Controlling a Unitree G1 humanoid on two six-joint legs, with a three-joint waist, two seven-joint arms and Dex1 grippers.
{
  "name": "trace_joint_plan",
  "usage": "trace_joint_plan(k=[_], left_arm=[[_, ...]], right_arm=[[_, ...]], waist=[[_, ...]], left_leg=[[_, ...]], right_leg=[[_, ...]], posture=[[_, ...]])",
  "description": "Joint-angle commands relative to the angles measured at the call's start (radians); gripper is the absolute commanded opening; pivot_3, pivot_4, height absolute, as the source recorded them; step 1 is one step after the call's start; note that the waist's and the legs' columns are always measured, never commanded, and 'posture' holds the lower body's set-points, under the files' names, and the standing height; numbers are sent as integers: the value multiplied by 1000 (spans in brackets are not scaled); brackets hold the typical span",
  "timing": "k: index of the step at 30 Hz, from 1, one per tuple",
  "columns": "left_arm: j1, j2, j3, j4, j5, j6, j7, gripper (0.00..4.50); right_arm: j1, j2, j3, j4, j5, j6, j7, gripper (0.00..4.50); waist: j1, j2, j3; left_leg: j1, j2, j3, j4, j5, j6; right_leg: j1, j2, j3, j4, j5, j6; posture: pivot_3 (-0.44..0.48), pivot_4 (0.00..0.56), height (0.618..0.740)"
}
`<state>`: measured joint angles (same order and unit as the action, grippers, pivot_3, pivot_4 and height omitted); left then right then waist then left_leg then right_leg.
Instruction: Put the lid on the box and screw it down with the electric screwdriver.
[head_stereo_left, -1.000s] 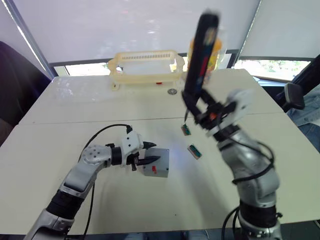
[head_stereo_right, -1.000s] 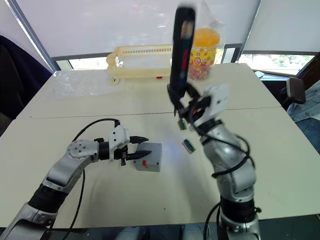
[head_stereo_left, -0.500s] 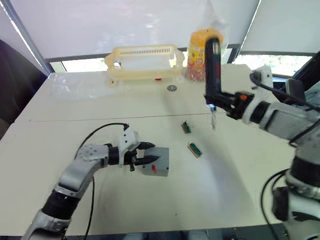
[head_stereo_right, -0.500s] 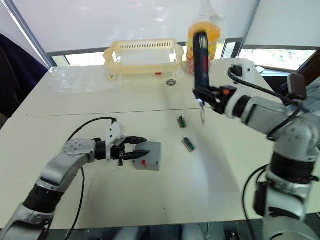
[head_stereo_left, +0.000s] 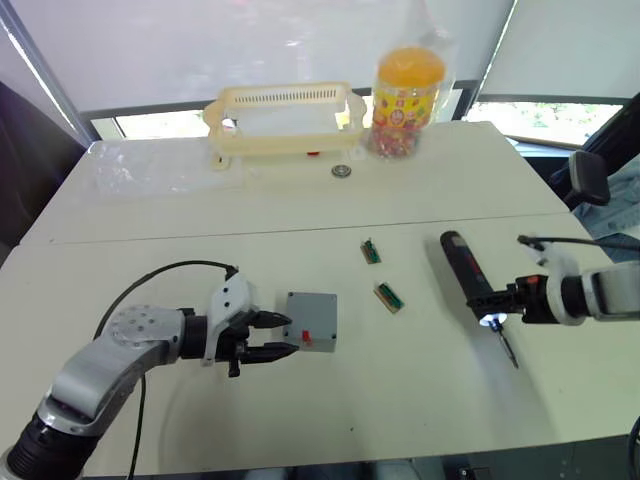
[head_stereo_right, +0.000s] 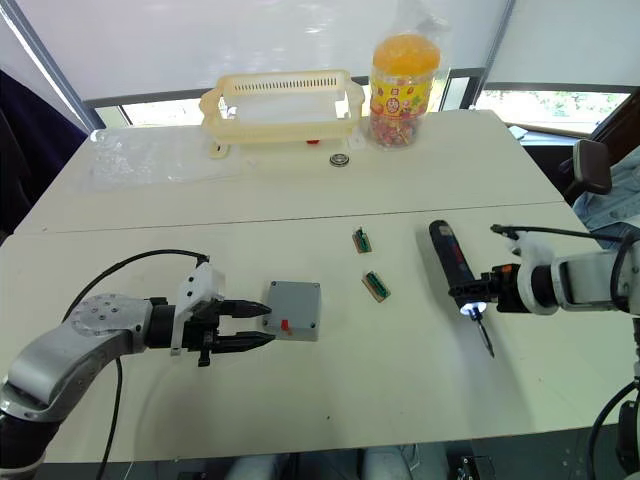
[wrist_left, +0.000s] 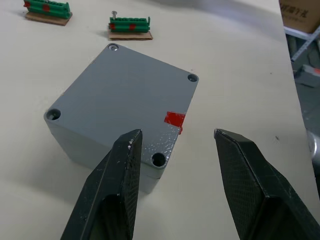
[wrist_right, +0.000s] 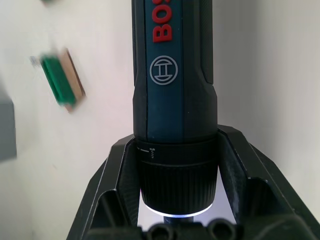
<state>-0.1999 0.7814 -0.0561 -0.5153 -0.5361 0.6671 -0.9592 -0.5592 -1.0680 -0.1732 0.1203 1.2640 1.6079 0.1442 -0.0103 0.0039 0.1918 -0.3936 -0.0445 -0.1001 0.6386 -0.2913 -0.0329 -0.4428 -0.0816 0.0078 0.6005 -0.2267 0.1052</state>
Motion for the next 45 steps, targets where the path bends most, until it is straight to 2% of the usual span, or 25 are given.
trace_joint_plan(k=[1,5,7,11,15,18,20,22,25,27,29,32,35,40,45], left_arm=[[11,-2,42,-31,-14,-1,31,2318],[2,-16,54,-4,-13,-9,56,2318],[-14,-19,66,24,3,-24,72,2361],[-40,-19,131,68,-32,-1,93,2361],[-25,-37,177,97,-48,15,132,2361],[19,-63,203,140,-5,-7,195,2361],[60,-79,196,146,25,-27,226,2361],[86,-100,179,144,44,-43,248,2361],[101,-148,136,153,78,-69,275,2361],[98,-175,114,166,104,-84,295,2361],[90,-201,97,181,133,-101,325,2361],[77,-235,85,184,157,-112,357,2361],[67,-248,77,178,155,-104,357,2361],[41,-246,10,199,175,-121,311,2361],[-25,-261,-39,271,202,-158,275,2361]], right_arm=[[-5,-4,-49,-39,39,7,-36,1783],[48,34,-59,-84,4,7,-77,1783],[68,50,-74,-100,-10,7,-95,2812],[92,60,-103,-141,-20,7,-96,4464],[95,45,-117,-205,-102,-39,-65,4464],[43,-77,-45,-250,-268,-252,102,4464],[-25,-89,-57,-254,-275,-303,180,4464],[-42,-56,-77,-310,-241,-327,242,4464],[74,43,-55,-566,-191,-415,331,4464],[157,103,3,-686,-254,-495,334,4464],[219,147,125,-762,-396,-602,322,4464],[271,233,254,-749,-562,-713,273,4464],[279,290,332,-718,-677,-776,255,4464],[260,376,435,-639,-841,-854,233,4464],[258,417,481,-589,-939,-903,257,4464]], waist=[[0,0,0],[1,-1,1],[1,-1,1],[1,-4,2],[-1,-4,2],[-4,-3,2],[-10,-2,3],[-9,-6,3],[1,-15,-2],[8,-15,-2],[16,-15,-2],[20,-15,-2],[20,-15,-2],[20,-15,-2],[20,-15,-2]], left_leg=[[0,0,0,2,0,0],[0,0,0,9,0,1],[1,0,1,11,0,1],[3,0,3,14,0,1],[4,0,4,15,0,1],[6,0,8,15,0,1],[6,0,11,15,0,1],[7,1,13,15,0,1],[8,4,11,13,-1,1],[7,5,10,13,-1,1],[6,3,11,14,0,1],[5,1,14,20,-1,1],[4,1,14,25,-1,1],[5,2,13,25,0,1],[5,2,14,25,0,1]], right_leg=[[0,0,1,1,0,0],[3,1,1,3,1,0],[4,1,2,4,2,1],[5,1,4,10,2,1],[4,1,5,13,2,1],[3,1,8,14,2,1],[2,1,11,15,3,3],[1,2,13,15,3,3],[2,5,12,15,3,2],[3,6,10,15,4,2],[3,3,11,15,4,3],[3,1,13,14,6,5],[5,1,14,14,8,4],[5,3,13,15,9,4],[5,3,13,15,9,4]], posture=[[0,150,740],[0,150,740],[0,150,740],[0,150,740],[0,150,740],[0,150,740],[0,150,740],[0,150,740],[0,150,740],[0,150,740],[0,150,740],[0,150,740],[0,150,740],[0,150,740],[0,150,740]])
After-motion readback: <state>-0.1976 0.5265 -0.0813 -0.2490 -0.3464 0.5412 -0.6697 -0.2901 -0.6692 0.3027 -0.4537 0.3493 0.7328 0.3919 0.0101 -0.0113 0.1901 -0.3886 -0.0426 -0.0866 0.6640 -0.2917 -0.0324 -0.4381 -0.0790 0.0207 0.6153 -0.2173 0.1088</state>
